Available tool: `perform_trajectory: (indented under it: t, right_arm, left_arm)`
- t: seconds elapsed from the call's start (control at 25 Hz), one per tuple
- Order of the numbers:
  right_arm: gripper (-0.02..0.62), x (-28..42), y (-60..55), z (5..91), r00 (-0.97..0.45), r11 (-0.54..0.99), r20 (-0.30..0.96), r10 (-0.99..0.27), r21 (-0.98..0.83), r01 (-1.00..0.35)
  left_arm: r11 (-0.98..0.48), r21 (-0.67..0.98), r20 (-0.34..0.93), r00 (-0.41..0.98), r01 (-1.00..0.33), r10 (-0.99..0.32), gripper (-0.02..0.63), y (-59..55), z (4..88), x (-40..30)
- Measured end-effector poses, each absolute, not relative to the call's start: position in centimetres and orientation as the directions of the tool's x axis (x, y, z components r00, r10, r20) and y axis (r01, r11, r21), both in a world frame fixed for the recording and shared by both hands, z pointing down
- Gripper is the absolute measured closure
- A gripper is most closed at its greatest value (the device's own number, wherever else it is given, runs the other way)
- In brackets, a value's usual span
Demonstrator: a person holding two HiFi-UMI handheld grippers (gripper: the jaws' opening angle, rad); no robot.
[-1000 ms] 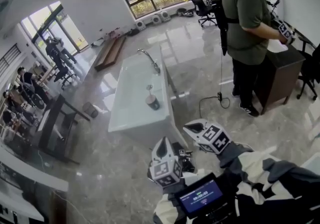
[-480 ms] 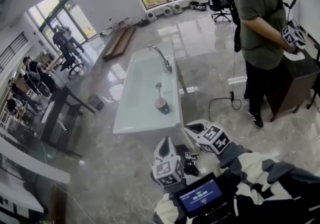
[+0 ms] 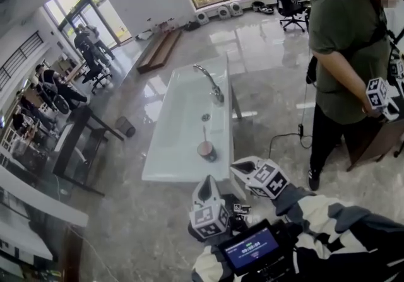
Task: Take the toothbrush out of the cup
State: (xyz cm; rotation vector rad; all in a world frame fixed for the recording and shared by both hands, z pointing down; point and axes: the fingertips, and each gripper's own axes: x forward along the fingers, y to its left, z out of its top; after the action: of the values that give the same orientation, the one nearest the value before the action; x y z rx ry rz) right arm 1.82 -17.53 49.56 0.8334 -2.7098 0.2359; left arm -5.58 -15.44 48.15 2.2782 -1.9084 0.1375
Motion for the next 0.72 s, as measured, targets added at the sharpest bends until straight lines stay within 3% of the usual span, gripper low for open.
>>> perform_trajectory:
  t: [0.72]
  right_arm:
    - [0.584, 1.4, -22.7, 52.1, -0.858, 0.902, 0.371, -0.355, -0.104, -0.419]
  left_arm:
    - [-0.008, 0.079, 0.213, 0.024, -0.997, -0.977, 0.601, -20.4, 49.6, -5.9]
